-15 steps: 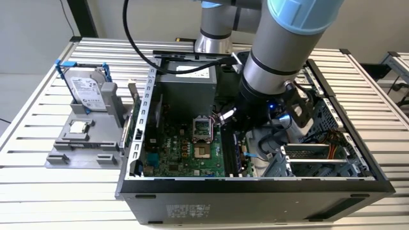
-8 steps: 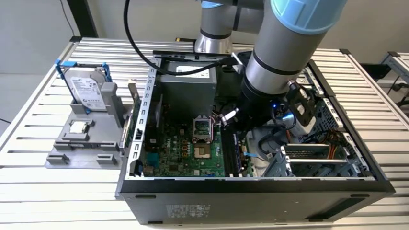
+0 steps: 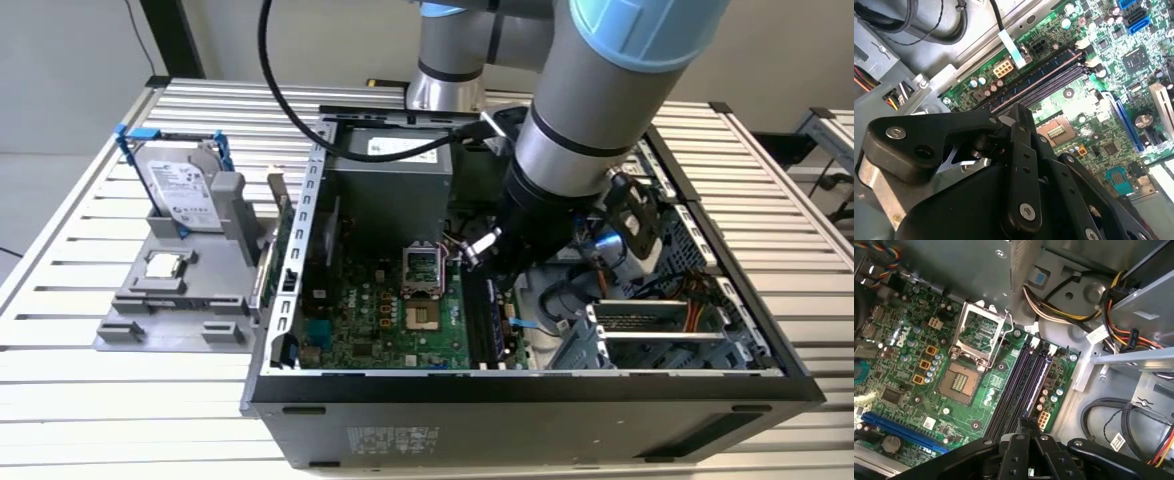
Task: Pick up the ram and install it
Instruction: 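Press down the ram until it locks into place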
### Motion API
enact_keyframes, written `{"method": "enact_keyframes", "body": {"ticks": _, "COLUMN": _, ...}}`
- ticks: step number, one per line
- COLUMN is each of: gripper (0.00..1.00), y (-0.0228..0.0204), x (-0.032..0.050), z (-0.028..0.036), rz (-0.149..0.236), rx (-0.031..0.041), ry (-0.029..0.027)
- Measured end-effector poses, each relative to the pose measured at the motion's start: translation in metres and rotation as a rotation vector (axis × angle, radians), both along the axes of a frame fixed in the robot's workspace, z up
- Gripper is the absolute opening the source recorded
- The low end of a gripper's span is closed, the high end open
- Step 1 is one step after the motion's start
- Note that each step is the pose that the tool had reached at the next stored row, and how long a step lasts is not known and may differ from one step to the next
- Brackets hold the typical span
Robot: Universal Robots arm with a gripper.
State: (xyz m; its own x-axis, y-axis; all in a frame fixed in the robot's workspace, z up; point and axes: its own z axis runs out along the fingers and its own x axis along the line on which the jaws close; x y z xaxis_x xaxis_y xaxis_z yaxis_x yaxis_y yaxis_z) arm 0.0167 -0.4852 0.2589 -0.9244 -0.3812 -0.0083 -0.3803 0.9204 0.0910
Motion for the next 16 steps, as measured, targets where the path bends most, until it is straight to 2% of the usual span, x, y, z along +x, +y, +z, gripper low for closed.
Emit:
{"method": "enact_keyframes", "body": {"ticks": 2, "gripper": 0.0, "y": 0.0, "x": 0.0001, "z": 0.0001, "rz": 0.021, "rx": 0.0013, "ry": -0.0015}}
{"method": "enact_keyframes", "body": {"ticks": 5, "gripper": 0.0, "y": 0.0, "x": 0.0001, "z": 0.0003, "rz": 0.064, "rx": 0.0028, "ry": -0.0133}}
{"method": "enact_keyframes", "body": {"ticks": 9, "gripper": 0.0, "y": 0.0, "x": 0.0001, "z": 0.0003, "rz": 0.112, "rx": 0.0038, "ry": -0.0333}}
{"method": "enact_keyframes", "body": {"ticks": 16, "gripper": 0.0, "y": 0.0, "x": 0.0001, "z": 0.0004, "rz": 0.203, "rx": 0.0067, "ry": -0.0593}}
